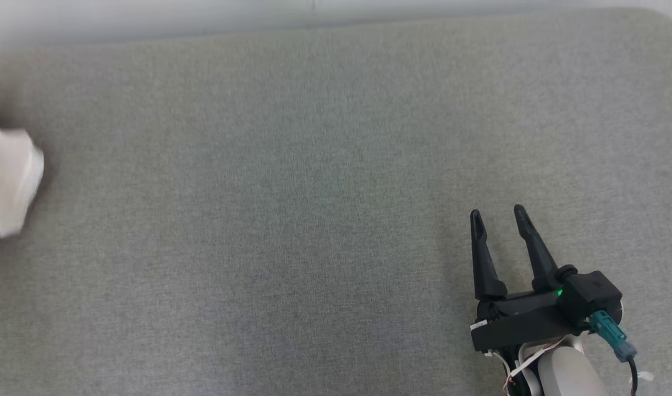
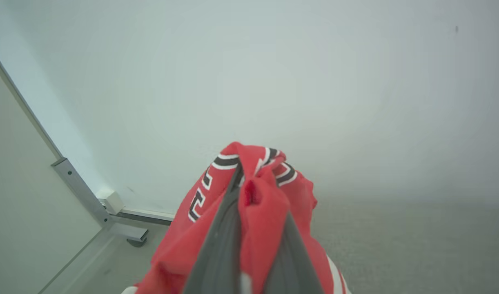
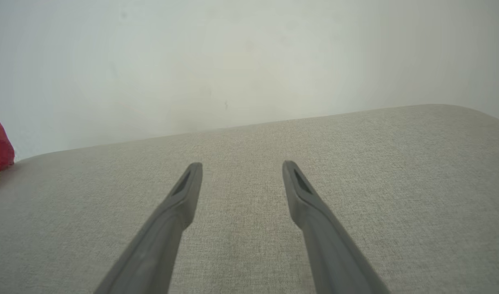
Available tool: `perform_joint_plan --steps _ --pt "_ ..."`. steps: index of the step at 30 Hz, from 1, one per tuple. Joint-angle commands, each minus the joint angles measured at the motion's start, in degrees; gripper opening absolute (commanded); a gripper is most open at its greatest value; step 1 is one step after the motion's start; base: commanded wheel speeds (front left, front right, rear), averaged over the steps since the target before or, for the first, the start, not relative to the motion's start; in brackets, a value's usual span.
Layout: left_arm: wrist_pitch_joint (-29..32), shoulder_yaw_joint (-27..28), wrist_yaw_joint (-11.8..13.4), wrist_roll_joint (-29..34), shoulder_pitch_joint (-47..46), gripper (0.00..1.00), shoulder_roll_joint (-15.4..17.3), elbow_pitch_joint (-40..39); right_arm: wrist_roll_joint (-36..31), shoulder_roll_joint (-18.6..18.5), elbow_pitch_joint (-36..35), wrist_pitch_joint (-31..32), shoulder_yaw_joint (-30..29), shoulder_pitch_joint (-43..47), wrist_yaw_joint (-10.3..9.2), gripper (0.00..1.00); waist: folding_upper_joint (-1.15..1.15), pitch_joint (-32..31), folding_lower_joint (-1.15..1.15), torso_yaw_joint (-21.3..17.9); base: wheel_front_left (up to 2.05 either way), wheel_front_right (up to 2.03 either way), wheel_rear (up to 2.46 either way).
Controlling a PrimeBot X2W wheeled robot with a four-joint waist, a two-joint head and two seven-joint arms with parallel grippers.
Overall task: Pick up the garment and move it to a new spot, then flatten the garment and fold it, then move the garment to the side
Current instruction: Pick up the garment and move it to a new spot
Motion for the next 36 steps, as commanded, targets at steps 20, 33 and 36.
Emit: perform_joint_plan --steps 20,33,36 --pt "9.2 -15.0 -2.2 -7.6 -11.0 0.00 -15.9 -23.4 7.0 0.2 2.9 -0.1 0.2 2.6 -0.12 1.00 0.00 -5.1 0.01 -13.9 0.00 0.00 0.00" --pt "8.7 -22.2 -0.6 -10.8 0.7 0.00 -23.5 -23.6 8.4 0.2 2.4 -0.1 0.0 3.2 -0.12 1.00 0.00 -3.6 0.01 -17.1 0.00 0.00 0.00" --pt "7.1 -22.7 0.1 -11.6 5.7 0.00 -24.0 -20.8 8.2 0.2 2.5 -0.1 0.1 2.9 -0.12 1.00 0.00 -3.3 0.01 -16.8 0.00 0.00 0.00"
